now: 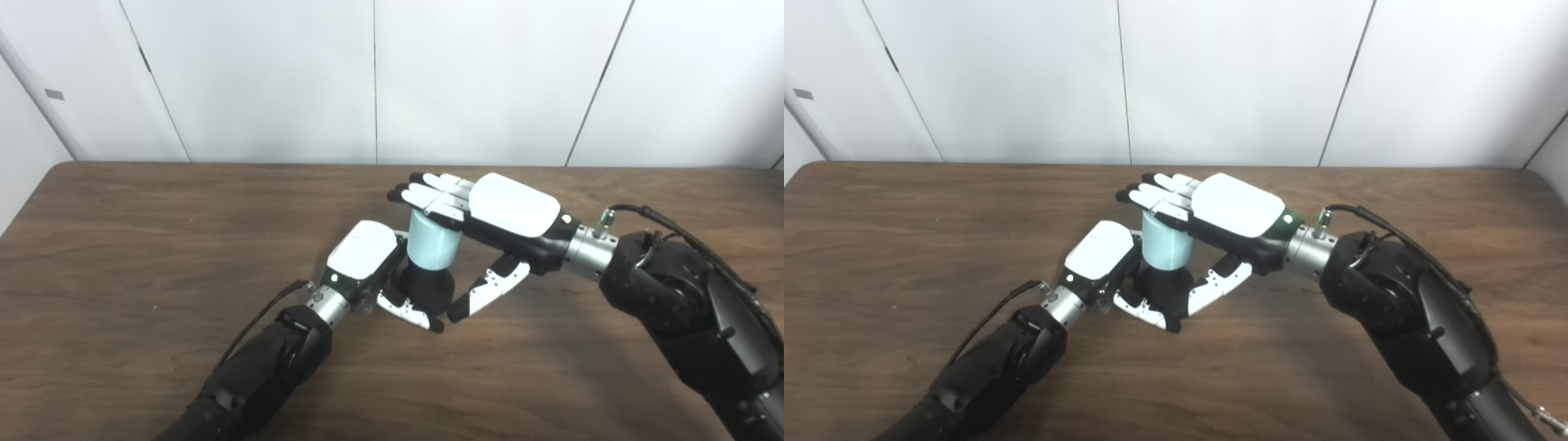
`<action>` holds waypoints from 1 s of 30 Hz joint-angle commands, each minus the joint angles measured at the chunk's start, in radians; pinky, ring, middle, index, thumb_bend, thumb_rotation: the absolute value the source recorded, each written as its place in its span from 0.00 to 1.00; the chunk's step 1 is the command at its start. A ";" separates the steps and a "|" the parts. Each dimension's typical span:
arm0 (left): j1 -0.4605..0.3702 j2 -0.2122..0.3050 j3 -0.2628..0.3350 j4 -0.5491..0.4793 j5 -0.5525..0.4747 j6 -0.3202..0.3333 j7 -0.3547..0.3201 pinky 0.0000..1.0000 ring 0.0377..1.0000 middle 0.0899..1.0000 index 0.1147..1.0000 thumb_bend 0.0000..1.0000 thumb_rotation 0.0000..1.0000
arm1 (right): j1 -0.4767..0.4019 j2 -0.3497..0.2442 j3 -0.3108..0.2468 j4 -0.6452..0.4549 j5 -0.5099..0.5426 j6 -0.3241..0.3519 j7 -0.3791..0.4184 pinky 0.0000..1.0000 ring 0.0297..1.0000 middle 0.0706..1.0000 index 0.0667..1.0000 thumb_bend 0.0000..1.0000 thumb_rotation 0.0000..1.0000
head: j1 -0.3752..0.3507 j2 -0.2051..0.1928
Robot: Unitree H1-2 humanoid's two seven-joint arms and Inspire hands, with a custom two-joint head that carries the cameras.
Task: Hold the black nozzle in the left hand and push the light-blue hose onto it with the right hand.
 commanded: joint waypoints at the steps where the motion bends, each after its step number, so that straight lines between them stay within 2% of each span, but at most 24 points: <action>1: 0.111 -0.002 -0.071 0.068 0.032 0.012 -0.143 0.36 0.43 0.42 0.42 0.53 0.00 | -0.014 -0.024 0.009 -0.021 0.025 0.019 0.048 0.93 0.99 1.00 0.97 0.85 0.96 | 0.001 0.003; 5: 0.113 0.003 -0.072 0.059 0.034 0.013 -0.146 0.36 0.43 0.42 0.42 0.53 0.00 | -0.008 -0.033 0.012 -0.033 0.054 0.043 0.072 0.87 0.96 0.97 0.94 0.86 0.93 | 0.002 0.011; 13: 0.115 0.007 -0.073 0.054 0.037 0.013 -0.144 0.35 0.42 0.42 0.42 0.53 0.00 | 0.013 -0.038 0.040 -0.033 0.110 0.043 0.084 0.81 0.91 0.94 0.89 0.87 0.87 | -0.002 0.018; 22: 0.116 0.009 -0.075 0.047 0.037 0.016 -0.154 0.36 0.44 0.42 0.42 0.53 0.00 | 0.023 -0.014 0.095 -0.019 0.082 0.035 0.082 0.85 0.93 0.94 0.90 0.86 0.86 | -0.005 0.021; 25: 0.115 0.009 -0.074 0.042 0.034 0.021 -0.164 0.40 0.47 0.36 0.45 0.52 0.00 | 0.017 -0.005 0.112 -0.003 0.069 0.022 0.072 0.85 0.93 0.94 0.89 0.86 0.85 | -0.006 0.021; 30: 0.113 0.003 -0.072 0.050 0.031 0.021 -0.161 0.40 0.47 0.36 0.46 0.52 0.00 | 0.003 0.001 0.137 0.007 0.044 0.034 0.073 0.85 0.93 0.94 0.89 0.88 0.85 | -0.006 0.018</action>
